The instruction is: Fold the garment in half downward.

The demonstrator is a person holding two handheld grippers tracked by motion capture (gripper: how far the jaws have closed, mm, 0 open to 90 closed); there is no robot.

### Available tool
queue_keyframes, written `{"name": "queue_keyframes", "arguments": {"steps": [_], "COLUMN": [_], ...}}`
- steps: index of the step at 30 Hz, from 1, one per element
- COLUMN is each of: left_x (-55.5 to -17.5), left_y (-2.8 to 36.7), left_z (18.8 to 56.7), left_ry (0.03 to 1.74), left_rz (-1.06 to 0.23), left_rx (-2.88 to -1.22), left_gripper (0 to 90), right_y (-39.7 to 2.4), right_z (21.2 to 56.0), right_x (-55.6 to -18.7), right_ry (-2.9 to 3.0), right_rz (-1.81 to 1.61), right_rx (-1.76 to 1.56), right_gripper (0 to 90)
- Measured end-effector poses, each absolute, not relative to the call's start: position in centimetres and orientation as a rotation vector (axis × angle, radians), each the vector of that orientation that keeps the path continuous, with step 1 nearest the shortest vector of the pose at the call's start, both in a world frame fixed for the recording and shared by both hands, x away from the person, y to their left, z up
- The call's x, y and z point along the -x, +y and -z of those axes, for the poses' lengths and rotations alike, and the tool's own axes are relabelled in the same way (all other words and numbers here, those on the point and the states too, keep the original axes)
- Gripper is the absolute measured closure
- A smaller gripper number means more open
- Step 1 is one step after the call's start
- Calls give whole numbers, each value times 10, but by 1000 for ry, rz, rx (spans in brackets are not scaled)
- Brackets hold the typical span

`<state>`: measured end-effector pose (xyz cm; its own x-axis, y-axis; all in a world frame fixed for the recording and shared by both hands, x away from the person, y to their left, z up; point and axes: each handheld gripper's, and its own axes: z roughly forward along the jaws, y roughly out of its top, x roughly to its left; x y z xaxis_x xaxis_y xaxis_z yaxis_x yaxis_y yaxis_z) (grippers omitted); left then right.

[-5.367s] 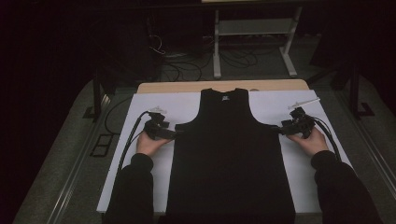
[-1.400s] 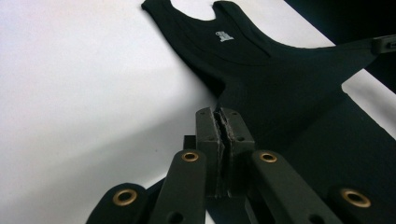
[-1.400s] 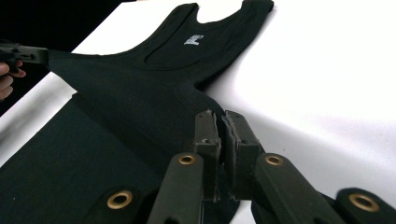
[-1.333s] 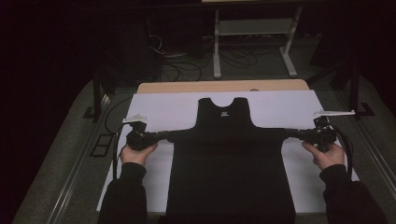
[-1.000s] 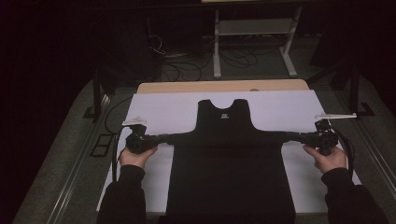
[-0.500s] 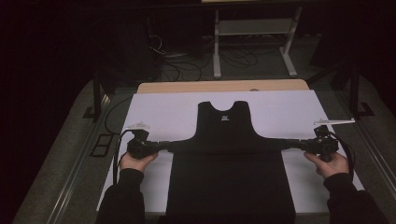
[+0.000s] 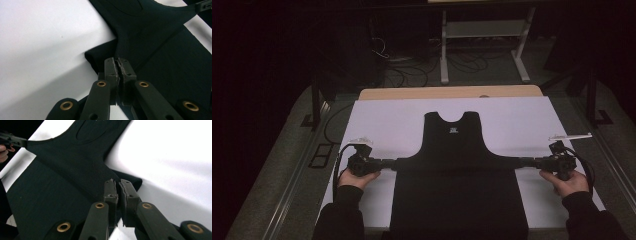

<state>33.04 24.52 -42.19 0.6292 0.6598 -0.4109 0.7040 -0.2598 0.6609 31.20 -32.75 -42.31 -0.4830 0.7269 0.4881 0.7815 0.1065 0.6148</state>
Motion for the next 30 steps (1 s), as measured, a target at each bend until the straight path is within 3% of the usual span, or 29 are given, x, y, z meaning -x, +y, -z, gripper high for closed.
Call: {"name": "queue_keyframes", "arguments": {"steps": [30], "left_x": [-315], "left_y": [248], "left_z": [427], "left_ry": [1078], "left_rz": [126], "left_rx": [-2027], "left_gripper": [859], "right_y": [-326], "right_z": [433], "right_x": [-291], "right_ry": [-2251], "right_rz": [1234], "right_rx": [1533], "right_gripper": [828]}}
